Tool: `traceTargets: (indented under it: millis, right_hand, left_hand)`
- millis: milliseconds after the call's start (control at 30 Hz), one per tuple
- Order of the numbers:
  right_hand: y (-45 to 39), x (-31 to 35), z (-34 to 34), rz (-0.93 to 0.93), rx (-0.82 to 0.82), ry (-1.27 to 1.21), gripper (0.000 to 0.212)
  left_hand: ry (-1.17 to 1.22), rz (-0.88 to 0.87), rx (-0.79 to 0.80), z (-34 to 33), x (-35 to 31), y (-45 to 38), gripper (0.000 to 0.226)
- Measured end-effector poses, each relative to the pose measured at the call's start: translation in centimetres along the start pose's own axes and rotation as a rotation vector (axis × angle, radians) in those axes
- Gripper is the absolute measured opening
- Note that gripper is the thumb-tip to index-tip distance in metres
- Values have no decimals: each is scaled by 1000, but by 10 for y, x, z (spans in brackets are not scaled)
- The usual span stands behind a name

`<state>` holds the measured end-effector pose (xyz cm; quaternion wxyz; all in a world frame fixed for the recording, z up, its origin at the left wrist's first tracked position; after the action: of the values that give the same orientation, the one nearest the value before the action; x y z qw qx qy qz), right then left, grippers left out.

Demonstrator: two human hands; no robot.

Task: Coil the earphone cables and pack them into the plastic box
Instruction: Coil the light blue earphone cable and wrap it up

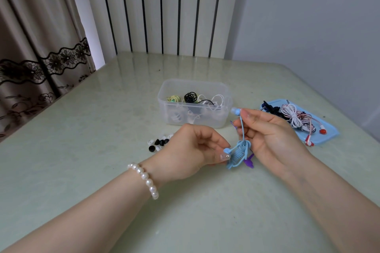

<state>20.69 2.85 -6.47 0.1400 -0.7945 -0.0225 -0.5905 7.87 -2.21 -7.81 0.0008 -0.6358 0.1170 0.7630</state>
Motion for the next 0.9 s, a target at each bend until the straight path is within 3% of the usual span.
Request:
traceTargets:
  millis: [133,200,300,433,567,733,900]
  right_hand:
    - [2,3,0,30,16,114,21]
    - [1,6,4,91,-6,299,6]
    - [1,7,5,137,0,466,20]
    - [4,-1,1,44,35,414,28]
    - [4,-5,-2,-13,57,266,17]
    - [6,-7,-8,-71,96,77,14]
    - [2,-6,0,-7,64,229,7]
  left_hand:
    - [-41,-36,-31,2,-2,0,16]
    - [-76,-47,-89,8,-2,-2,17]
    - [-40,-21,-121,12,3,-4,21]
    - [-155,22,-114,5,7,-4,19]
    - [-240,1,-172,2,3,-3,26]
    - [-146,-23,-146,-2,2,-2,24]
    - [-87,4,-141,4,2,-3,15]
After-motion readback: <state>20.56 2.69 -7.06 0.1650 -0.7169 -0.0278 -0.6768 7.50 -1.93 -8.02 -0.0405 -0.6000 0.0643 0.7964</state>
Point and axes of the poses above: each hand's wrist, its own y-axis away from the middle knuckle, its own z-axis out of the back of the hand, x = y × z, the point moved 6 cm from there along -y, towards the middle knuckle, and after that the axes turned 13 degrees about z, right-handed, at the moved point
